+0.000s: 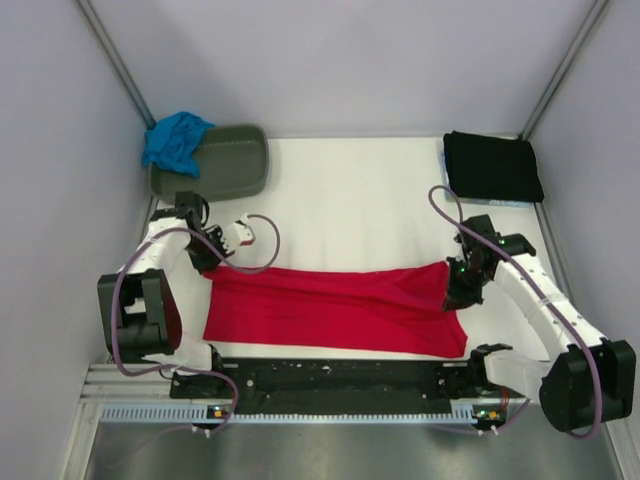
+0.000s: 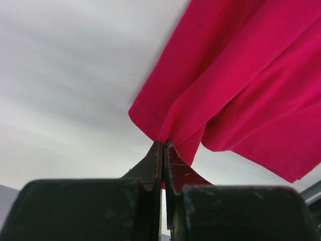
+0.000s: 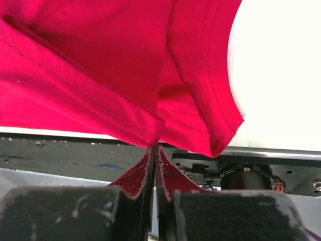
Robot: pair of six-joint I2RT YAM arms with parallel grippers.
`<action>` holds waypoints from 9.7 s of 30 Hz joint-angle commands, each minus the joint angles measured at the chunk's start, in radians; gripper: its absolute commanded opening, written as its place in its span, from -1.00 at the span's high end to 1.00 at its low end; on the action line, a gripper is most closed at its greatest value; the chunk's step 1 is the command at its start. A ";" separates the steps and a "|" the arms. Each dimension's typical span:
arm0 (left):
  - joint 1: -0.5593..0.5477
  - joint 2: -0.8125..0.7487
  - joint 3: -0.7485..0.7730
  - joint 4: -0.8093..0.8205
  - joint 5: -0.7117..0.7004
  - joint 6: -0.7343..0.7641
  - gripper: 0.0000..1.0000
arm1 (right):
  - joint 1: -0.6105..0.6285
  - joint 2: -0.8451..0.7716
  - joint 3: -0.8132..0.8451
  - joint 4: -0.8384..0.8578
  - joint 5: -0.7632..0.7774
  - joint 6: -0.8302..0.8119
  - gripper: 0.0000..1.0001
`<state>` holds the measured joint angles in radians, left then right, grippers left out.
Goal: Fold and stack the t-shirts
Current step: Fold the other side of the tshirt into a rectangle, then rotate the tshirt 90 degrees
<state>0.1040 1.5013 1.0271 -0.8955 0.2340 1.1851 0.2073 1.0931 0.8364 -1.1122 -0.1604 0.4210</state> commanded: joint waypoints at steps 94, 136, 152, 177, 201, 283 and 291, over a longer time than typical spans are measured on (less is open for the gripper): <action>-1.035 0.557 0.571 0.263 0.387 -0.815 0.11 | -0.125 0.528 0.063 0.598 0.094 -0.106 0.97; -1.116 0.375 0.295 0.012 0.459 -0.220 0.11 | -0.134 0.524 0.078 0.612 0.061 -0.113 1.00; -1.109 0.358 0.353 0.357 0.361 -0.620 0.72 | -0.134 0.242 0.130 0.422 0.156 -0.100 -0.02; -1.184 0.404 0.255 0.285 0.494 -0.426 0.65 | -0.128 0.404 -0.103 0.712 -0.056 0.055 1.00; -1.149 0.373 0.349 0.385 0.305 -0.594 0.72 | -0.131 0.241 0.000 0.608 -0.085 -0.007 1.00; -0.193 -0.006 -0.248 0.208 0.103 -0.476 0.46 | -0.239 0.878 0.640 0.531 0.156 -0.088 0.12; -0.222 -0.096 -0.334 0.155 0.165 -0.420 0.68 | -0.249 1.008 0.673 0.561 0.003 -0.111 0.83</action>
<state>-0.0917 1.4425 0.7544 -0.6659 0.3332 0.7216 -0.0376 2.0186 1.4532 -0.6044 -0.0475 0.3199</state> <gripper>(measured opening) 0.167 0.146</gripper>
